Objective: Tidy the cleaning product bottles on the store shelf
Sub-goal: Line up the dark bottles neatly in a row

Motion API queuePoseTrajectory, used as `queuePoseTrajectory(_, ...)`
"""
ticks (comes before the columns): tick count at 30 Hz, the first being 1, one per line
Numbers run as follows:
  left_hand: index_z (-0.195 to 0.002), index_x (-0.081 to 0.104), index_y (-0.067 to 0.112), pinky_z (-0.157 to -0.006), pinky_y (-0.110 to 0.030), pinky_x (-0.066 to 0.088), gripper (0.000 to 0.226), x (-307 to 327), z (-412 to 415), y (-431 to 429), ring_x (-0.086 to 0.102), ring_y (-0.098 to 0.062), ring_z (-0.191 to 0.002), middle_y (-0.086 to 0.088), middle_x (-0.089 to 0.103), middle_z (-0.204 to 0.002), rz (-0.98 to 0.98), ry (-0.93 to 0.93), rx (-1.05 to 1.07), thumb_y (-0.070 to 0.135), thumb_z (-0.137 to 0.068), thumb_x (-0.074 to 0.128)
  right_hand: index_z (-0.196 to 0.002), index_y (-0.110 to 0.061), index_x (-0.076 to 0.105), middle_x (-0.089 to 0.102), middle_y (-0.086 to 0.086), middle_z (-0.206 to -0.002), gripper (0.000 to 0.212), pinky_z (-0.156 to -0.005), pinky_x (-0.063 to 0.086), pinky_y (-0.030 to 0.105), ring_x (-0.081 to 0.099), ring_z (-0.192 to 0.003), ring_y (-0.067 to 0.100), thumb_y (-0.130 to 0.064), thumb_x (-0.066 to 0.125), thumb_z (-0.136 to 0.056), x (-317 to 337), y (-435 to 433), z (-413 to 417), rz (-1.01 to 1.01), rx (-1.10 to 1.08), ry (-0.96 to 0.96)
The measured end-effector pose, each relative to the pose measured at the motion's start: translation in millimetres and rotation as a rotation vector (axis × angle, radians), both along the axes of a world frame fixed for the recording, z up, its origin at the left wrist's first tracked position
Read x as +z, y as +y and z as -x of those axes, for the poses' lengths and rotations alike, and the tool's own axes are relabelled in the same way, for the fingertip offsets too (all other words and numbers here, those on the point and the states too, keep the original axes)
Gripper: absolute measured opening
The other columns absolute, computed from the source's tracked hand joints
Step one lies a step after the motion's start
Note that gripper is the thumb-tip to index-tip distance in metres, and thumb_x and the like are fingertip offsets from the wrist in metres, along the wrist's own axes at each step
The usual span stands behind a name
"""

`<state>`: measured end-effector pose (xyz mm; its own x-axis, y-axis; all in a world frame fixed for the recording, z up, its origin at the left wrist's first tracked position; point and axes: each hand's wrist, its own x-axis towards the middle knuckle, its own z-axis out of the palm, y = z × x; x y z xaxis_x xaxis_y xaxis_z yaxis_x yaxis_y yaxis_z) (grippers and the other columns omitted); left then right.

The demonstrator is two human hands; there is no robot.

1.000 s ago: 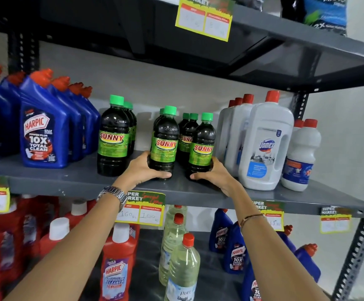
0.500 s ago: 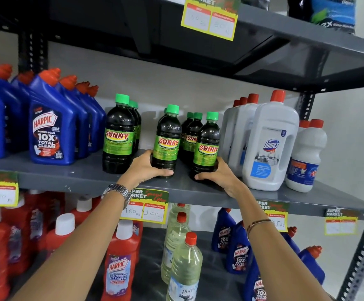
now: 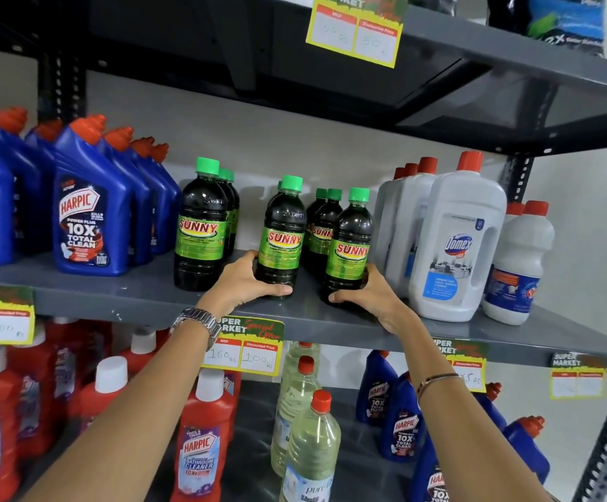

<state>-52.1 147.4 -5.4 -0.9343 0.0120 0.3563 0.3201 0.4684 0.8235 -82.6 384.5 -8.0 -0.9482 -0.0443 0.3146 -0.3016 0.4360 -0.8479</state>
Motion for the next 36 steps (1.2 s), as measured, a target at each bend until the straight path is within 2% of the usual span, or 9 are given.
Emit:
queuePoseTrajectory(10, -0.128, 0.045, 0.017, -0.098, -0.031, 0.039, 0.078, -0.2, 2.5, 3.6, 0.05, -0.02, -0.117, -0.005, 0.055, -0.129, 0.024, 0.013, 0.001, 0.034, -0.063, 0.084, -0.125, -0.016, 0.041, 0.06, 0.002, -0.119, 0.086, -0.092, 0.043, 0.029, 0.056, -0.11, 0.019, -0.024, 0.086, -0.053, -0.2, -1.2, -0.5, -0.037, -0.041, 0.019)
queuePoseTrajectory(15, -0.13, 0.043, 0.017, -0.101, -0.033, 0.039, 0.079, -1.0, 0.3, 6.5, 0.051, -0.021, -0.118, -0.005, 0.055, -0.13, 0.057, 0.024, -0.003, 0.035, -0.065, 0.083, -0.122, -0.019, 0.046, 0.064, 0.001, -0.114, 0.092, -0.099, 0.047, 0.038, 0.06, -0.108, 0.017, -0.036, 0.085, -0.04, 0.2, -1.9, 3.1, -0.085, -0.026, -0.016)
queuePoseTrajectory(21, -0.147, 0.012, 0.014, -0.107, -0.04, 0.033, 0.106, -2.3, -15.6, -5.0, 0.035, -0.021, -0.133, -0.006, 0.033, -0.148, 0.047, 0.163, 0.024, 0.039, -0.068, 0.079, -0.139, -0.01, 0.029, 0.045, 0.007, -0.137, 0.117, -0.108, 0.037, 0.044, 0.042, -0.131, 0.026, -0.054, 0.083, -0.045, 5.2, -17.0, -24.8, -0.122, -0.173, -0.041)
queuePoseTrajectory(24, -0.138, 0.033, 0.025, -0.09, -0.032, 0.041, 0.079, -7.7, -39.4, -28.5, 0.047, -0.004, -0.113, 0.012, 0.053, -0.124, 0.107, 0.514, 0.209, 0.043, -0.073, 0.074, -0.124, -0.012, 0.043, 0.056, 0.01, -0.115, 0.068, -0.091, 0.045, 0.044, 0.053, -0.113, 0.031, -0.045, 0.07, -0.071, -9.5, -43.0, -63.4, -0.183, -0.58, 0.378)
queuePoseTrajectory(27, -0.126, 0.046, 0.021, -0.09, -0.038, 0.041, 0.065, -7.7, -48.1, -56.4, 0.053, -0.014, -0.106, 0.006, 0.06, -0.112, 0.063, 0.748, 0.468, 0.037, -0.071, 0.076, -0.114, -0.016, 0.046, 0.06, 0.004, -0.098, 0.047, -0.074, 0.047, 0.035, 0.061, -0.094, 0.026, -0.038, 0.066, -0.077, -13.4, -85.8, -77.3, -0.098, -0.502, 0.51)
queuePoseTrajectory(29, -0.134, 0.037, 0.013, -0.096, -0.042, 0.039, 0.085, -6.2, -38.9, -72.6, 0.047, -0.022, -0.116, -0.006, 0.052, -0.126, 0.027, 0.622, 0.52, 0.035, -0.065, 0.081, -0.131, -0.01, 0.037, 0.053, 0.009, -0.122, 0.073, -0.086, 0.047, 0.036, 0.055, -0.11, 0.026, -0.04, 0.072, -0.075, -7.2, -107.5, -60.7, -0.165, -0.352, 0.332)
queuePoseTrajectory(31, -0.142, 0.021, 0.008, -0.104, -0.041, 0.033, 0.107, -5.3, -28.0, -84.8, 0.036, -0.027, -0.129, -0.013, 0.036, -0.141, 0.015, 0.337, 0.412, 0.036, -0.061, 0.084, -0.139, -0.003, 0.026, 0.046, 0.013, -0.135, 0.094, -0.098, 0.043, 0.038, 0.048, -0.122, 0.027, -0.037, 0.079, -0.068, 4.7, -119.5, -43.2, -0.018, -0.243, 0.107)
queuePoseTrajectory(33, -0.141, 0.02, 0.008, -0.106, -0.04, 0.032, 0.107, -4.2, -19.7, -94.1, 0.035, -0.026, -0.131, -0.011, 0.034, -0.144, 0.055, 0.152, 0.266, 0.036, -0.06, 0.085, -0.138, -0.003, 0.028, 0.051, 0.01, -0.132, 0.094, -0.093, 0.04, 0.032, 0.049, -0.119, 0.023, -0.027, 0.083, -0.065, 10.3, -121.5, -29.4, 0.117, -0.144, -0.046)
queuePoseTrajectory(36, -0.133, 0.032, 0.01, -0.099, -0.037, 0.038, 0.091, -1.5, -11.6, -108.1, 0.045, -0.024, -0.123, -0.007, 0.047, -0.134, 0.109, 0.138, 0.152, 0.034, -0.062, 0.084, -0.135, -0.007, 0.039, 0.055, 0.005, -0.126, 0.086, -0.089, 0.037, 0.028, 0.05, -0.117, 0.021, -0.028, 0.084, -0.065, 7.2, -117.4, -24.6, 0.094, -0.13, -0.047)
